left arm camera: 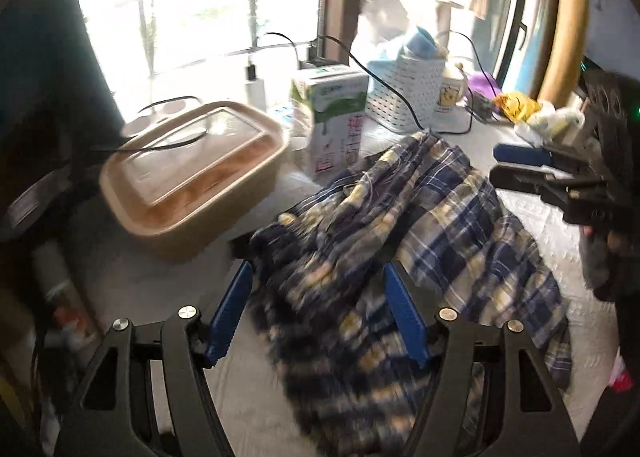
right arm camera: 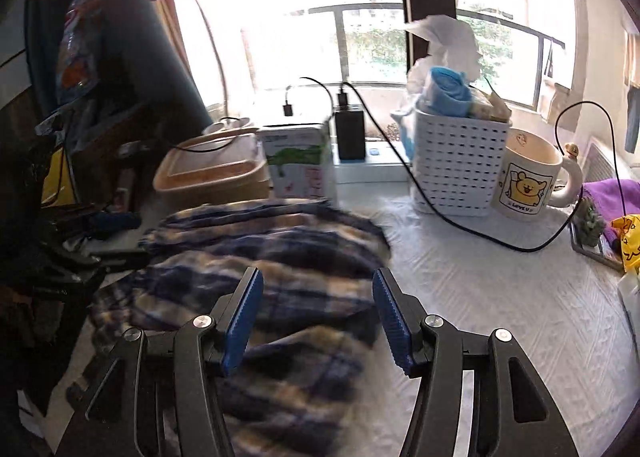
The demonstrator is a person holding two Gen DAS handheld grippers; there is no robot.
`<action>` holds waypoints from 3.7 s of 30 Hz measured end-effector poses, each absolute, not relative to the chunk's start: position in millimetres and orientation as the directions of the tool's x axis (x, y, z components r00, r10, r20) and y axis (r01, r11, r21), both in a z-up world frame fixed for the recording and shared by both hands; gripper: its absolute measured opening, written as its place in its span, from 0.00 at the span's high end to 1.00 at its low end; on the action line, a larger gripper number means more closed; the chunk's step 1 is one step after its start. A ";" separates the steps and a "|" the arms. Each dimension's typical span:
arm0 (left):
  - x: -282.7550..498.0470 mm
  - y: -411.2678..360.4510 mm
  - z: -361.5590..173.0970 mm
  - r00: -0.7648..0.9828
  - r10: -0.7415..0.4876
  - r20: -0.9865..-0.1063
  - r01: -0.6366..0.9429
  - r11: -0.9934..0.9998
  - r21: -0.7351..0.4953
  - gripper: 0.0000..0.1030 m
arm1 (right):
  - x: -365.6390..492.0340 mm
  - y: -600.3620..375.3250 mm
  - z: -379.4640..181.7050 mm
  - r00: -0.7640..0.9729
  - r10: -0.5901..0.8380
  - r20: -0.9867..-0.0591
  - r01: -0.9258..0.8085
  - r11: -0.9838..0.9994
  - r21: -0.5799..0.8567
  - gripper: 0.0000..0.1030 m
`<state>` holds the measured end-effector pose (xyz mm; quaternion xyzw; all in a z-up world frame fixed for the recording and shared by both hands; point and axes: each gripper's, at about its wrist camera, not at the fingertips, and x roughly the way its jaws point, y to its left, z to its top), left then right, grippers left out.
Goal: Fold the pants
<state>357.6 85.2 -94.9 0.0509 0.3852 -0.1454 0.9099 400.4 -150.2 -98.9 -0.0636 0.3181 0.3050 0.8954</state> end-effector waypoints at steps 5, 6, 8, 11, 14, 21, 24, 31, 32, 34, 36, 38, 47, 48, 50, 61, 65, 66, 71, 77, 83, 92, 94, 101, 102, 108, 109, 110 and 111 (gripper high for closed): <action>370.0 85.9 -97.0 0.665 -0.203 -0.718 0.285 0.959 -0.008 0.77 | 414.9 -151.0 -105.5 0.595 0.520 -0.612 -0.600 0.795 0.092 0.43; 370.5 87.6 -94.0 0.677 -0.188 -0.712 0.269 0.963 0.001 0.77 | 418.4 -148.7 -106.5 0.592 0.521 -0.615 -0.608 0.789 0.084 0.43; 371.3 92.1 -86.4 0.695 -0.173 -0.697 0.248 0.969 0.007 0.77 | 425.7 -141.2 -107.5 0.581 0.523 -0.624 -0.631 0.773 0.060 0.43; 381.6 100.3 -88.9 0.690 -0.148 -0.709 0.215 0.977 0.005 0.76 | 445.3 -122.9 -113.0 0.566 0.496 -0.659 -0.650 0.760 0.012 0.53; 399.1 106.5 -107.6 0.654 -0.115 -0.747 0.170 0.985 -0.003 0.75 | 471.5 -108.8 -128.1 0.554 0.460 -0.694 -0.645 0.764 -0.008 0.57; 405.8 125.3 -119.2 0.640 -0.112 -0.760 0.096 0.993 -0.066 0.55 | 502.6 -97.0 -144.3 0.537 0.426 -0.728 -0.631 0.775 -0.012 0.57; 398.0 134.4 -105.7 0.647 -0.122 -0.753 0.066 0.992 -0.104 0.45 | 495.8 -108.2 -130.6 0.555 0.442 -0.704 -0.612 0.791 0.014 0.57; 355.4 132.8 -73.9 0.712 -0.122 -0.692 0.048 0.991 -0.125 0.40 | 435.9 -127.0 -91.8 0.583 0.509 -0.634 -0.643 0.765 0.023 0.57; 349.3 128.4 -73.8 0.711 -0.130 -0.691 0.058 0.990 -0.126 0.40 | 425.0 -126.3 -91.2 0.568 0.522 -0.637 -0.658 0.752 0.030 0.57; 336.2 121.8 -77.0 0.704 -0.151 -0.694 0.074 0.987 -0.140 0.40 | 403.4 -122.3 -98.7 0.530 0.544 -0.650 -0.693 0.720 0.038 0.57; 327.0 110.1 -85.4 0.685 -0.174 -0.707 0.099 0.984 -0.146 0.40 | 385.7 -116.3 -114.4 0.505 0.526 -0.684 -0.715 0.699 0.010 0.57; 327.2 96.5 -99.6 0.657 -0.171 -0.734 0.107 0.985 -0.134 0.40 | 372.0 -109.2 -136.6 0.500 0.464 -0.731 -0.719 0.693 -0.052 0.57; 303.6 106.5 -115.3 0.632 -0.157 -0.759 0.044 0.985 -0.167 0.40 | 347.7 -169.0 -150.7 0.521 0.378 -0.766 -0.669 0.738 -0.091 0.57; 299.8 108.2 -112.2 0.640 -0.152 -0.753 0.038 0.985 -0.167 0.40 | 344.2 -180.0 -144.2 0.540 0.380 -0.751 -0.655 0.751 -0.091 0.56; 291.4 113.1 -105.1 0.657 -0.141 -0.740 0.016 0.985 -0.173 0.40 | 336.4 -196.1 -134.4 0.561 0.393 -0.729 -0.641 0.764 -0.082 0.56; 259.7 123.9 -100.0 0.666 -0.096 -0.739 -0.060 0.982 -0.181 0.40 | 288.4 -179.7 -144.5 0.538 0.424 -0.729 -0.697 0.710 -0.102 0.28; 254.8 122.7 -102.5 0.657 -0.095 -0.748 -0.065 0.981 -0.182 0.40 | 278.7 -165.1 -151.5 0.579 0.377 -0.723 -0.703 0.680 -0.209 0.28; 254.7 121.7 -102.7 0.656 -0.096 -0.749 -0.065 0.981 -0.183 0.40 | 276.2 -162.4 -151.8 0.594 0.370 -0.715 -0.704 0.669 -0.239 0.28; 254.3 114.0 -104.5 0.649 -0.100 -0.754 -0.051 0.983 -0.174 0.40 | 274.0 -144.1 -162.7 0.620 0.347 -0.703 -0.718 0.611 -0.332 0.29; 255.6 108.0 -105.7 0.645 -0.106 -0.757 -0.046 0.983 -0.177 0.40 | 285.9 -160.9 -160.8 0.597 0.365 -0.714 -0.692 0.684 -0.229 0.91; 263.0 96.5 -107.8 0.638 -0.126 -0.760 -0.017 0.984 -0.178 0.40 | 290.3 -196.9 -153.7 0.583 0.393 -0.711 -0.634 0.768 -0.096 0.93; 272.2 94.7 -104.1 0.640 -0.105 -0.761 -0.004 0.990 -0.140 0.40 | 290.3 -219.2 -148.9 0.507 0.462 -0.728 -0.633 0.773 0.050 0.84; 277.5 98.2 -98.1 0.652 -0.095 -0.752 0.001 0.992 -0.125 0.40 | 291.5 -225.3 -139.3 0.510 0.483 -0.712 -0.629 0.774 0.074 0.70; 308.0 93.4 -80.3 0.697 -0.100 -0.711 0.078 0.995 -0.063 0.39 | 305.2 -216.5 -101.5 0.535 0.567 -0.626 -0.655 0.746 0.116 0.29; 315.3 91.7 -81.6 0.697 -0.097 -0.711 0.088 0.995 -0.049 0.39 | 308.4 -208.0 -99.9 0.536 0.564 -0.628 -0.664 0.741 0.099 0.29; 354.4 96.2 -100.7 0.658 -0.115 -0.744 0.100 0.993 -0.065 0.40 | 351.0 -160.2 -115.2 0.502 0.529 -0.684 -0.680 0.730 0.066 0.30; 358.7 98.5 -104.2 0.652 -0.111 -0.750 0.096 0.993 -0.064 0.39 | 360.7 -153.6 -116.1 0.499 0.524 -0.690 -0.682 0.729 0.061 0.30; 363.3 101.8 -107.7 0.644 -0.108 -0.757 0.089 0.994 -0.067 0.39 | 365.7 -149.8 -116.3 0.498 0.519 -0.695 -0.685 0.727 0.052 0.31; 367.0 105.7 -110.7 0.638 -0.110 -0.762 0.083 0.994 -0.075 0.39 | 374.0 -144.3 -115.6 0.502 0.507 -0.701 -0.687 0.726 0.033 0.31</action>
